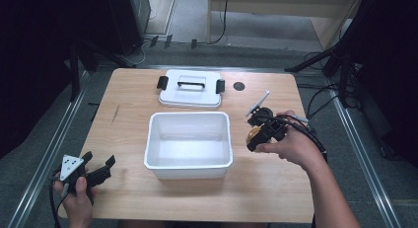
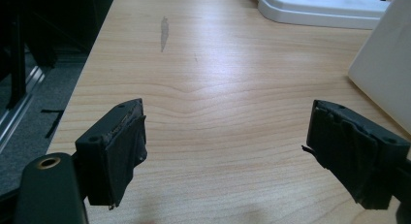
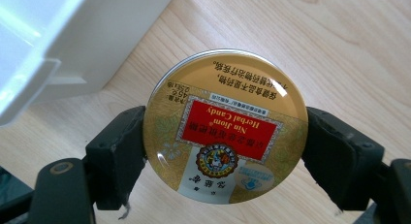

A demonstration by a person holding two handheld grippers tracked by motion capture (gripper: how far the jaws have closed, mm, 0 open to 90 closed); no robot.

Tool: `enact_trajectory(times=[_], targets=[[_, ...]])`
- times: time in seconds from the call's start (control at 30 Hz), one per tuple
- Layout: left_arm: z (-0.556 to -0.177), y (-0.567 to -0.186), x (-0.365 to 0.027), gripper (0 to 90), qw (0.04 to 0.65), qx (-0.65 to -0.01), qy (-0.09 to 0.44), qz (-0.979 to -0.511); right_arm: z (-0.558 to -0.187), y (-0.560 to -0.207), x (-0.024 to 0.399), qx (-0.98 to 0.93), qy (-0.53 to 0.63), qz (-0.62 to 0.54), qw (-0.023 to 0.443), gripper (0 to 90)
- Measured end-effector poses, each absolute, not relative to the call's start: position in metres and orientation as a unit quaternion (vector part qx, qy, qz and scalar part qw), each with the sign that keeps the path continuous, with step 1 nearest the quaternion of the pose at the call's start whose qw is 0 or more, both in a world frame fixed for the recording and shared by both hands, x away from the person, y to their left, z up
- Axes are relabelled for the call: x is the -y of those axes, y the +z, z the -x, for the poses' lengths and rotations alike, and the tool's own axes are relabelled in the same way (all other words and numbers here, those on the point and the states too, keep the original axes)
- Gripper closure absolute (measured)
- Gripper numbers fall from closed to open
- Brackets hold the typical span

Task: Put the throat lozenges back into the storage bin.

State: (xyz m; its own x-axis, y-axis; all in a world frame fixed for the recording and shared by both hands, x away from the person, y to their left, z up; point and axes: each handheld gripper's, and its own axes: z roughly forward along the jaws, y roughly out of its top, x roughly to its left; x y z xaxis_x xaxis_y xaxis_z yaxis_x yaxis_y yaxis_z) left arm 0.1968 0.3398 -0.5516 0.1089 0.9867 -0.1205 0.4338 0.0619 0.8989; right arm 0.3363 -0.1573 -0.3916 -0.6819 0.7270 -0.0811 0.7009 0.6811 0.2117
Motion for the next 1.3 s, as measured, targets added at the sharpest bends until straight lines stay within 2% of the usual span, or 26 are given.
enact_trajectory(times=[0.47, 1.3], targets=[[-0.197, -0.552, -0.34, 15.0, 0.433, -0.586, 0.319, -0.606, -0.334, -0.361, 0.125, -0.928, 0.078, -0.353, 0.087, 21.0], [-0.198, -0.552, -0.34, 15.0, 0.434, -0.586, 0.317, -0.607, -0.331, -0.349, 0.074, -0.949, 0.089, -0.29, 0.082, 21.0]])
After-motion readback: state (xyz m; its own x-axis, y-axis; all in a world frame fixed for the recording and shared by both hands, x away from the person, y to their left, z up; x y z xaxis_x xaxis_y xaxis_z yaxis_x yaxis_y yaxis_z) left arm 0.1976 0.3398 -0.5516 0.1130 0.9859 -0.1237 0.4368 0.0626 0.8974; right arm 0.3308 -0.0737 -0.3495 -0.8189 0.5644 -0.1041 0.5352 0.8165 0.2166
